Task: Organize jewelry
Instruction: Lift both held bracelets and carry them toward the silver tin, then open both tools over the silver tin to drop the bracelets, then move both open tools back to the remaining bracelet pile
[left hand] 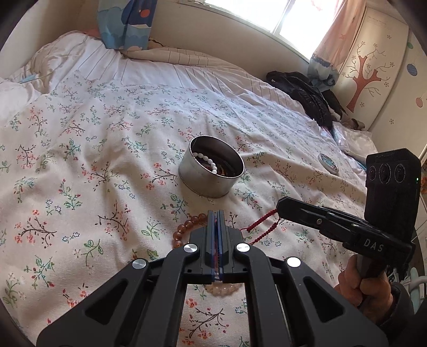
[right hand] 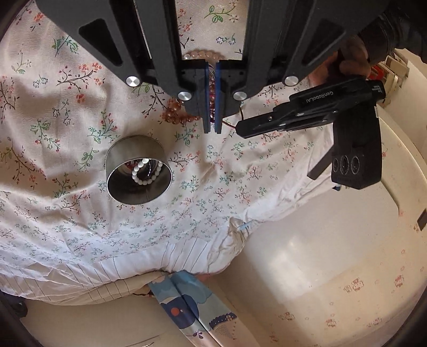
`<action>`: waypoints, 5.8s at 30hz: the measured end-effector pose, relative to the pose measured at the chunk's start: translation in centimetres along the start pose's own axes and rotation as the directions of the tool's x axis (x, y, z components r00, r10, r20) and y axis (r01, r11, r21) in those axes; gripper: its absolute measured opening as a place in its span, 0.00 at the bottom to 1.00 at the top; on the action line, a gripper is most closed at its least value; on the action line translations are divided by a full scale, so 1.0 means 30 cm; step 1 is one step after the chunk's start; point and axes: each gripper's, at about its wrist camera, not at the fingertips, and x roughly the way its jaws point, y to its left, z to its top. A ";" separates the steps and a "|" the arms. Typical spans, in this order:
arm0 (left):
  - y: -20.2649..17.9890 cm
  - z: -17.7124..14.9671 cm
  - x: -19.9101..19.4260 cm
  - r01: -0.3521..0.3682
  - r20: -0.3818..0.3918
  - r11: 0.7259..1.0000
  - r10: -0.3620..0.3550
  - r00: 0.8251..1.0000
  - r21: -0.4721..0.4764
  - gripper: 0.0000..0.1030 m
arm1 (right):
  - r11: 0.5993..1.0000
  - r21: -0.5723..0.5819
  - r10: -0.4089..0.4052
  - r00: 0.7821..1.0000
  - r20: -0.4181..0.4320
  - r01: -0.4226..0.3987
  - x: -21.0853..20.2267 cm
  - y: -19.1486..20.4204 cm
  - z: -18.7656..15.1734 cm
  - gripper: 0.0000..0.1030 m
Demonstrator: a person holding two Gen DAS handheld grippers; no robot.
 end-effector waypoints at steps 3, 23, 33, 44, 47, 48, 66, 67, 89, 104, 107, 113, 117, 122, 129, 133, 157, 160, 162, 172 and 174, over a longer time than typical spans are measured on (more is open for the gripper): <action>-0.004 0.013 -0.021 0.036 0.017 0.999 -0.036 0.999 -0.016 0.02 | 0.997 0.036 0.069 0.996 0.062 -0.071 -0.047 -0.015 0.014 0.03; -0.095 0.095 -0.045 0.060 0.107 0.998 -0.061 0.992 0.007 0.02 | 0.995 0.064 0.066 0.983 0.170 -0.077 -0.117 -0.052 0.047 0.03; -0.134 0.142 0.017 0.041 0.132 0.999 -0.045 0.990 0.028 0.02 | 0.990 0.107 0.068 0.970 0.232 -0.095 -0.132 -0.108 0.097 0.04; -0.152 0.175 0.049 0.048 0.144 0.998 -0.052 0.988 0.031 0.02 | 0.986 0.127 0.069 0.965 0.252 -0.104 -0.121 -0.138 0.134 0.04; -0.151 0.190 0.056 0.050 0.150 0.998 -0.054 0.987 0.029 0.02 | 0.986 0.130 0.073 0.964 0.257 -0.109 -0.113 -0.145 0.147 0.04; -0.152 0.195 0.057 0.051 0.153 0.998 -0.055 0.987 0.029 0.02 | 0.985 0.131 0.074 0.963 0.258 -0.111 -0.111 -0.147 0.152 0.04; -0.185 0.272 0.119 0.029 0.175 0.998 -0.037 0.984 0.047 0.02 | 0.983 0.144 0.074 0.964 0.253 -0.113 -0.050 -0.193 0.226 0.04; -0.186 0.274 0.123 0.026 0.176 0.998 -0.034 0.984 0.049 0.02 | 0.983 0.143 0.074 0.965 0.252 -0.112 -0.046 -0.194 0.229 0.04; -0.149 0.329 0.185 0.026 0.180 0.999 -0.029 0.983 0.019 0.02 | 0.986 0.144 0.042 0.971 0.233 -0.078 0.024 -0.226 0.275 0.04; -0.129 0.340 0.261 0.024 0.133 1.000 -0.025 0.991 0.007 0.02 | 0.990 0.139 -0.008 0.982 0.188 -0.018 0.076 -0.234 0.287 0.04; -0.109 0.343 0.319 0.007 0.066 1.000 -0.006 0.998 -0.007 0.02 | 0.989 0.147 -0.048 0.989 0.140 0.028 0.122 -0.243 0.288 0.04; -0.029 0.330 0.360 -0.081 0.021 0.995 0.082 0.996 -0.062 0.02 | 0.976 0.205 -0.090 0.991 0.098 0.068 0.161 -0.304 0.279 0.35; -0.005 0.333 0.336 -0.095 0.039 0.992 0.099 0.994 -0.086 0.05 | 0.973 0.219 -0.097 0.989 0.114 0.070 0.142 -0.317 0.275 0.35; 0.012 0.324 0.307 -0.107 0.056 0.988 0.114 0.992 -0.111 0.22 | 0.961 0.258 -0.131 0.984 0.123 0.096 0.113 -0.345 0.267 0.35; 0.015 0.304 0.283 -0.125 0.059 0.986 0.131 0.990 -0.108 0.35 | 0.926 0.331 -0.206 0.978 0.037 0.183 0.105 -0.412 0.218 0.35; 0.021 0.301 0.267 -0.128 0.064 0.985 0.135 0.989 -0.115 0.36 | 0.956 0.268 -0.119 0.993 -0.016 0.119 0.172 -0.352 0.211 0.35; 0.048 0.213 0.099 -0.196 0.095 0.973 0.207 0.974 -0.119 0.48 | 0.948 0.302 -0.103 0.995 0.010 0.095 0.095 -0.317 0.184 0.68; 0.030 0.158 0.107 -0.211 0.045 0.976 0.214 0.976 -0.063 0.48 | 0.947 0.271 -0.174 0.984 -0.027 0.175 0.053 -0.290 0.141 0.68; 0.027 0.121 0.115 -0.213 0.010 0.976 0.213 0.977 -0.038 0.48 | 0.951 0.234 -0.192 0.979 -0.065 0.202 0.051 -0.261 0.107 0.68; 0.026 0.011 0.185 -0.253 -0.125 0.965 0.259 0.958 0.062 0.48 | 0.983 0.010 -0.175 0.956 -0.237 0.183 0.144 -0.089 -0.042 0.60; 0.026 0.002 0.196 -0.256 -0.136 0.964 0.263 0.955 0.069 0.48 | 0.984 -0.015 -0.177 0.950 -0.257 0.180 0.163 -0.072 -0.054 0.57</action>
